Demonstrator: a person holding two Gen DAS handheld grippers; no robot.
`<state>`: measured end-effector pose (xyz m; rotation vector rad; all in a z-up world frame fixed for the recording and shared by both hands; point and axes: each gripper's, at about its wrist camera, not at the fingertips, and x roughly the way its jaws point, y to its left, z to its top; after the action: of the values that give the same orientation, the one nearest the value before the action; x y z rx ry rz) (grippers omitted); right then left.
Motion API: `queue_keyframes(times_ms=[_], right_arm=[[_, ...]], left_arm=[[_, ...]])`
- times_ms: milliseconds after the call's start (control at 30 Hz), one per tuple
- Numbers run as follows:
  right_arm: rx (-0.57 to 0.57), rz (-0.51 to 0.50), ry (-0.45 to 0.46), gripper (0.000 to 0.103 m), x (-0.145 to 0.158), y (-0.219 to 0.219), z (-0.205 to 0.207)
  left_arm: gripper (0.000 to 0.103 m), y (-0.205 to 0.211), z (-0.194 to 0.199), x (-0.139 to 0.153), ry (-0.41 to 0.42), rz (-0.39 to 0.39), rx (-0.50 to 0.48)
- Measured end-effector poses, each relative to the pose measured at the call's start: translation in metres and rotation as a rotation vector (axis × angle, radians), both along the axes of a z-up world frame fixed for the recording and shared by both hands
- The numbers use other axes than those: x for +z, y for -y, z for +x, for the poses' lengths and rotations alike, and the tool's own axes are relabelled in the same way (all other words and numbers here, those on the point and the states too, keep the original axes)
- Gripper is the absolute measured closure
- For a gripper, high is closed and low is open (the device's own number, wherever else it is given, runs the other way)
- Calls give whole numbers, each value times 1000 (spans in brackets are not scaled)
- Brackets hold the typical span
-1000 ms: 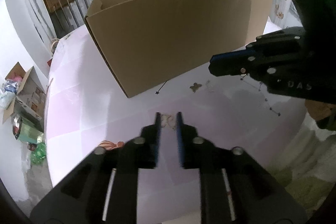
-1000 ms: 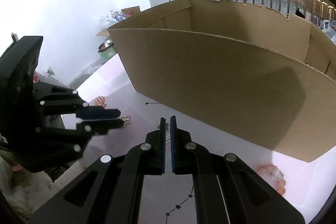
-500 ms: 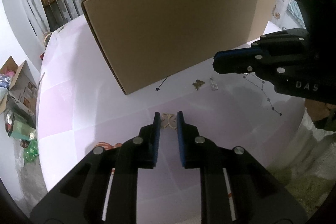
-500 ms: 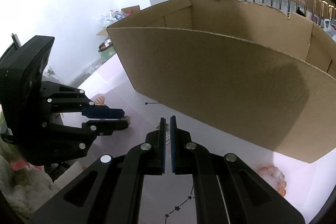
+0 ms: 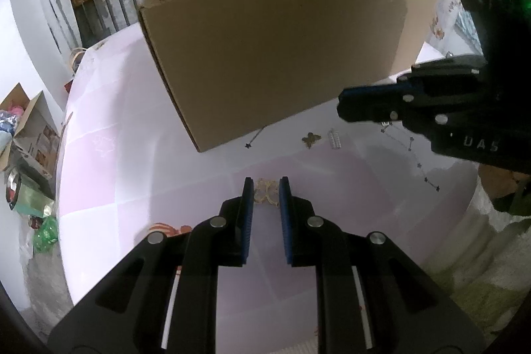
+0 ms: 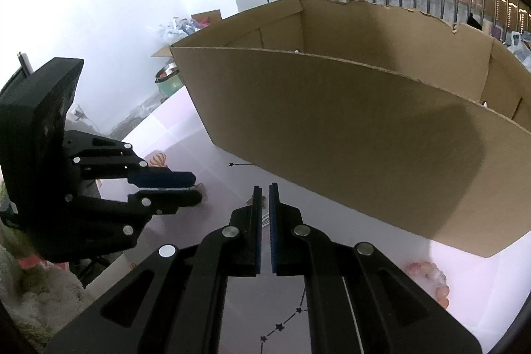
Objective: Organize jewelry
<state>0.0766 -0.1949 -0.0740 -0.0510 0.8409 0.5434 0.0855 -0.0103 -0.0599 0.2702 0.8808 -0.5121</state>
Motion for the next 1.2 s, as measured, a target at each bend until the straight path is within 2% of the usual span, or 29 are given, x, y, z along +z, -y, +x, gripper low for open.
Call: queue_keyframes(times_ms=[67, 133, 200, 367, 500, 667, 867, 1200], right_arm=[[20, -4, -10, 96, -1, -4, 0], [36, -20, -7, 81, -3, -10, 0], [49, -32, -6, 77, -4, -14, 0], [52, -103, 2, 77, -9, -26, 5], [48, -119, -6, 78, -14, -28, 10], [56, -158, 8, 82, -18, -34, 9], [66, -165, 5, 90, -16, -35, 9], [55, -134, -8, 91, -16, -33, 13]], left_arm=[[89, -4, -1, 2, 9, -10, 12], [89, -7, -1, 4, 15, -16, 25], [89, -11, -1, 4, 19, -19, 42], [89, -14, -1, 6, 18, -34, 69], [89, -17, 0, 5, 13, -37, 78], [89, -15, 2, 3, 9, -41, 84], [89, -15, 3, 3, 10, -41, 86], [89, -17, 3, 3, 11, -43, 91]])
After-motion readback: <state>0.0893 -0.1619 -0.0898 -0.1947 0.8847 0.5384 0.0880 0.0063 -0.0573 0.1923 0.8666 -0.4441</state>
